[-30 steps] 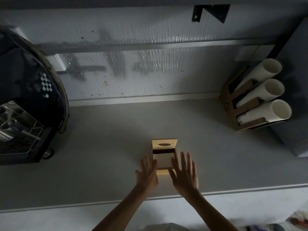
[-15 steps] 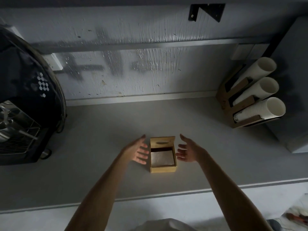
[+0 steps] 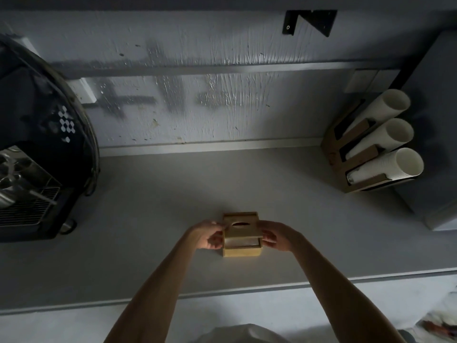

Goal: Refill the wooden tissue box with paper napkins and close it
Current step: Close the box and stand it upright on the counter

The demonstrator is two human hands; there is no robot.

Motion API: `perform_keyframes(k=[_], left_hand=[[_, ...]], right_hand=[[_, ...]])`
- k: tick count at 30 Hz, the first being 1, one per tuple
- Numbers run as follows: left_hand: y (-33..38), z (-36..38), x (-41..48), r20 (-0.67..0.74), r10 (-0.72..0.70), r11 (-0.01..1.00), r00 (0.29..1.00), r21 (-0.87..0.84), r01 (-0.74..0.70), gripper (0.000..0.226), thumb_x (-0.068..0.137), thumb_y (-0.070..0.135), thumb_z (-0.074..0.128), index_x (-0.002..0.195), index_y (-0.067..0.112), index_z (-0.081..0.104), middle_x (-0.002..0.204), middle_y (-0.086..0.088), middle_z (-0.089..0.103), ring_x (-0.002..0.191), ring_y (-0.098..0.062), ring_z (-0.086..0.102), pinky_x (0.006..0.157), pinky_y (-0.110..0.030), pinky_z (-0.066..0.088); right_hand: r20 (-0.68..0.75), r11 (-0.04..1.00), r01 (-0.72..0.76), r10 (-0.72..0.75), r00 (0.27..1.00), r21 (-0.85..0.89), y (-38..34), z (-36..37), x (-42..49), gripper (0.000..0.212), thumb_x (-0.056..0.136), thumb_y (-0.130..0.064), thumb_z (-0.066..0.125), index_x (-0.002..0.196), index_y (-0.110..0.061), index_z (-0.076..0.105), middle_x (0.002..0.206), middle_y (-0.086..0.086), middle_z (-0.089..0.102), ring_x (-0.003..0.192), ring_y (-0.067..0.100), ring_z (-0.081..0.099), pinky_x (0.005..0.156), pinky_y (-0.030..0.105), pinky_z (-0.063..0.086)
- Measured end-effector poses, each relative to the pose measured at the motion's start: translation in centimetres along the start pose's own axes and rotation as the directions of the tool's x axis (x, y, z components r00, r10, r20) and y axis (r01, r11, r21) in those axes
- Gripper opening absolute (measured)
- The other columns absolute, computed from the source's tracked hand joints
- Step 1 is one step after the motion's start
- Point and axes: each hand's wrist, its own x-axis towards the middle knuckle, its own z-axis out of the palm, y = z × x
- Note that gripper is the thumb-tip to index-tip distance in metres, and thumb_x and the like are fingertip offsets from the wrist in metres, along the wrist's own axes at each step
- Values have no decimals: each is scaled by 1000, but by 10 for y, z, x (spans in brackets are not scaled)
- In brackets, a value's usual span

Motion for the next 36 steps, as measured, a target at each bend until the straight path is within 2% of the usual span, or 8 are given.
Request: perform_keyframes(k=[4,8,12,19,25,28,31,36], left_hand=[[-10,11,-3,-80,74,997,994,-13,-75,15,85,20,70,85,15,56,75,-3,57,64,-15,51,63,-31,50],[-15,17,-2,-130,136,988,982,-61,-144,16,86,12,69,83,18,55,72,-2,57,60,-13,52,64,-29,46],[-20,19,4,-176,169,981,970,-65,-183,22,85,12,69,98,18,53,74,-1,56,63,-13,51,62,-27,43],[-23,20,10,-217,166,981,962,-65,-184,26,84,14,71,103,16,54,73,0,55,64,-12,49,60,-27,43],[-24,30,4,-273,235,970,933,-1,-244,22,87,14,67,105,15,53,81,-3,59,69,-18,57,60,-31,49],[-35,34,-8,-255,267,957,929,-39,-286,30,90,12,63,118,16,52,101,-4,58,84,-18,57,58,-30,51],[-60,36,-6,-101,269,956,958,-96,-278,36,92,14,60,126,19,50,111,2,57,96,-14,52,85,-39,46],[-65,46,10,-238,304,943,922,-62,-327,27,95,4,50,120,-2,56,78,2,54,74,-9,46,82,-32,41]], right_hand=[[-41,991,133,-134,990,-29,20,2,8,43,87,-16,69,129,-9,60,105,7,72,93,20,67,75,28,49],[-99,971,228,-234,967,-68,26,5,9,40,87,-8,66,127,-6,60,98,12,73,78,18,68,67,23,54],[-144,962,255,-267,953,-95,28,7,15,47,83,-7,72,128,-4,60,113,21,69,84,24,69,67,22,58],[-201,961,257,-273,941,-103,33,7,22,44,81,-2,72,124,-4,63,110,22,70,77,22,69,62,19,59],[-207,932,300,-341,917,-204,37,11,23,35,88,-4,65,122,-2,63,92,13,69,72,20,65,59,24,56],[-198,878,295,-388,900,-378,53,13,19,24,95,-7,55,115,-2,66,79,6,63,70,17,57,60,24,47],[-98,728,338,-484,870,-596,78,15,19,26,97,-8,49,119,-9,62,96,4,65,87,17,61,68,23,49],[-198,754,358,-535,821,-551,87,25,23,24,99,-28,46,107,-20,68,71,-5,59,69,15,53,56,25,36]])
